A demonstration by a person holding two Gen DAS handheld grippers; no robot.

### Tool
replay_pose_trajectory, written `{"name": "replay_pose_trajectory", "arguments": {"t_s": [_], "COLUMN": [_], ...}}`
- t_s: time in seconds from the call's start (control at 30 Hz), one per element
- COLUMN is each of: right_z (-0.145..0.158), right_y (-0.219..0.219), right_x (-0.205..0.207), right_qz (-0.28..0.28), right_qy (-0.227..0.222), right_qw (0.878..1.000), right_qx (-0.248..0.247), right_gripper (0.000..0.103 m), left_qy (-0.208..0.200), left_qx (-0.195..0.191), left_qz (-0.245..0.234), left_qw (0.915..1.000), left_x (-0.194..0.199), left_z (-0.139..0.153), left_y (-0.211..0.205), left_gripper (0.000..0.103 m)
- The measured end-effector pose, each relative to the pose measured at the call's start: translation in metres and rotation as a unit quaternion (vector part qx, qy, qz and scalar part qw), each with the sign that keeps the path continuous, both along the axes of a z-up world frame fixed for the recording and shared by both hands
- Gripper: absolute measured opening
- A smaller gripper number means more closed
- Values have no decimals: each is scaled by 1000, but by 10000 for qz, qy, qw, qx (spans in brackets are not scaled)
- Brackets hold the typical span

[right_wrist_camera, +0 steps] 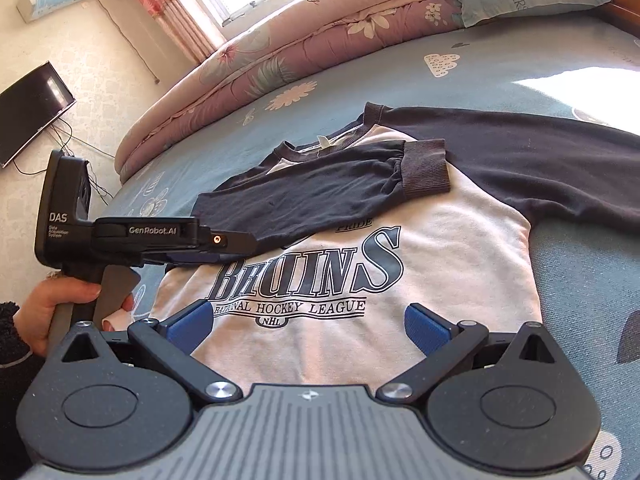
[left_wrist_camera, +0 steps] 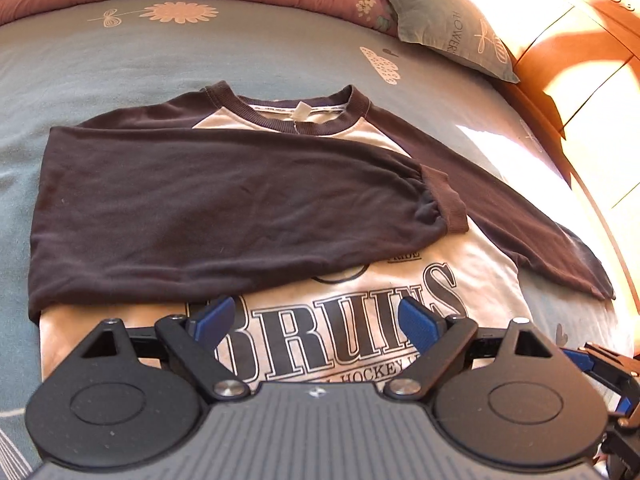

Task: Fold clothes
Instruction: 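Open the left gripper and lift it off the sleeve, then move the right gripper down toward the ribbed hem of the sweatshirt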

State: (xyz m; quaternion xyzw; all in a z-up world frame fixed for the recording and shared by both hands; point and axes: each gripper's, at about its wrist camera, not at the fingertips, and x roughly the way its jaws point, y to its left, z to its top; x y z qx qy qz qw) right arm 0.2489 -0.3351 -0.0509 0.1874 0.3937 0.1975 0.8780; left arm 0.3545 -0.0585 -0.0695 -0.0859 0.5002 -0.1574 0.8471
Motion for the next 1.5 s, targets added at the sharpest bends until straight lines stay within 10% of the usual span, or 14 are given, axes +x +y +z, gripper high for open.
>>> {"name": "replay_pose_trajectory", "arguments": {"t_s": [0.07,0.43,0.67,1.5], "right_z": [-2,-24,-54,-40], "right_y": [1,43,93,63], "right_x": [2,7,2,-113], "right_qz": [12,405,935,-165], "right_qy": [30,115,-146,403], "right_qw": [10000,9935,9613,9787], "right_qx": [-36,-1056,-2587,-2004], "right_gripper": [103,103,103,103], "left_qy": [403,-298,-759,-885], "left_qx": [75,-504,-549,-550], "left_qz": [231,-158,-483,-380], "left_qw": [9989,9982,9944,9938], "left_x": [-7,-66,-71,-89], "left_z": [-15,1,-32,11], "left_y": [12,51,67,70], "left_gripper": [88,102,102,102]}}
